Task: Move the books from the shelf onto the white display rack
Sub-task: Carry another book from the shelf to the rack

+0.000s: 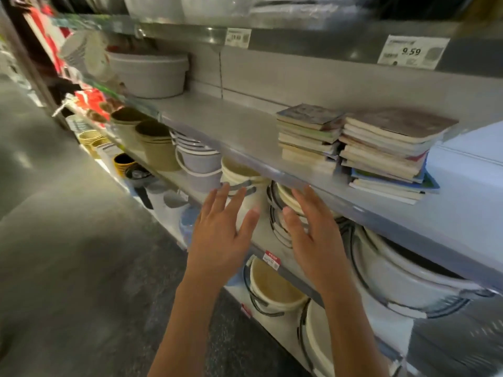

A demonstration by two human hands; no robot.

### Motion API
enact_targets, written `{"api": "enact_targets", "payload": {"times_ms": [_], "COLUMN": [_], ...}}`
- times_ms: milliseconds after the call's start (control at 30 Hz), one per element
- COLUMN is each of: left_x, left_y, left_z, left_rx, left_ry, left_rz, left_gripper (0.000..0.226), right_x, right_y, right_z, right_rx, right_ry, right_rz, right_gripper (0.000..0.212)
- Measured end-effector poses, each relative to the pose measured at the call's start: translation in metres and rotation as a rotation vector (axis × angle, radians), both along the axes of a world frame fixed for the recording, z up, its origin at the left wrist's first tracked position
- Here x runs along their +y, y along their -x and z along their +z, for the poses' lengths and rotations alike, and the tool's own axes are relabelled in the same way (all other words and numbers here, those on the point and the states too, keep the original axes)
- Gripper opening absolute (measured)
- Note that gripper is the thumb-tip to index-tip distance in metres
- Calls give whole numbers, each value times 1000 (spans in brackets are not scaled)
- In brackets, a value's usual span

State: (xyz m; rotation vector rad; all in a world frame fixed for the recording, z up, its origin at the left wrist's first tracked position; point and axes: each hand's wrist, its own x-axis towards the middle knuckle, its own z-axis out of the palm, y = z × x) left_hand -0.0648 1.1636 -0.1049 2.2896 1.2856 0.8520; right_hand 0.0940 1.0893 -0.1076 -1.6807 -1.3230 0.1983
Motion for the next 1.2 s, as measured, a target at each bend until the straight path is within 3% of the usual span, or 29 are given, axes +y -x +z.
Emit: {"api": "enact_targets", "payload": {"times_ms": [167, 600, 833, 1200], "left_x": [49, 178, 228, 304], "left_y": [-23, -131, -165, -228], "left_z": [3, 15, 16, 27], "left_rx": [-29, -49, -95, -133], "left_ry": [-6, -24, -26, 15], "left_rz": [-101, -267, -300, -412], "left_gripper": [83, 76, 88, 54], "right_x": [31, 145, 188, 246], "right_y": [-11, -90, -124, -146], "right_z": [5, 15, 14, 17], "right_rx": [28, 31, -45, -101], "right_ry": [87, -40, -89, 69], "right_rz": [-146, -411, -556, -857], "right_gripper": [58, 53, 70, 71]}}
